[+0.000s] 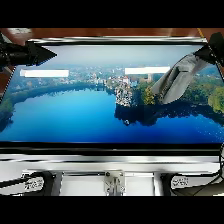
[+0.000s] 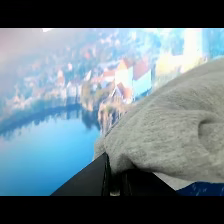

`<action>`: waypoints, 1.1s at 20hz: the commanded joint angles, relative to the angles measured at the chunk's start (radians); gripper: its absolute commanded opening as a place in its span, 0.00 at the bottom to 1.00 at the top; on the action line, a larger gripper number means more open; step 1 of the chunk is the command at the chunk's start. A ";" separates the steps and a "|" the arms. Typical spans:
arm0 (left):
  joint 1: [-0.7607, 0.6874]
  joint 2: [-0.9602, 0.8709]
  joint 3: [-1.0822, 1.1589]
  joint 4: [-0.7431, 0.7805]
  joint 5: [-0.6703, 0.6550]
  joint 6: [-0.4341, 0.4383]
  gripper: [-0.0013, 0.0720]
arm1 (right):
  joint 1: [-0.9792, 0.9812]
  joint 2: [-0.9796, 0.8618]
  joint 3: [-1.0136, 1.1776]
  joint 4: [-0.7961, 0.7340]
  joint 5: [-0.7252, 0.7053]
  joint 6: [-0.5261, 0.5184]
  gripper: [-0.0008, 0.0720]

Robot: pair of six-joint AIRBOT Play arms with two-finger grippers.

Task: Fold the shirts.

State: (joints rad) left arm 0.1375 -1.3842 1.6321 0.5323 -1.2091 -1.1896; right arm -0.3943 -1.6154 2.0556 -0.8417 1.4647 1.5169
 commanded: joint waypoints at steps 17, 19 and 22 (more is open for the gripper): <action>-0.001 0.001 0.000 0.000 0.000 -0.030 0.07 | -0.602 -0.073 -0.064 -0.271 0.392 -0.169 0.09; -0.001 0.001 0.000 0.000 0.000 -0.030 0.07 | -0.658 -0.045 -0.091 -0.338 0.392 -0.157 0.09; -0.001 0.001 0.000 0.000 0.000 -0.030 0.07 | -0.753 0.010 -0.237 -0.428 0.390 -0.118 0.09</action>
State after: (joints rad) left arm 0.1375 -1.3834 1.6321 0.5316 -1.2091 -1.2190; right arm -1.0569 -1.6463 1.9160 -1.1828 1.8343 1.3548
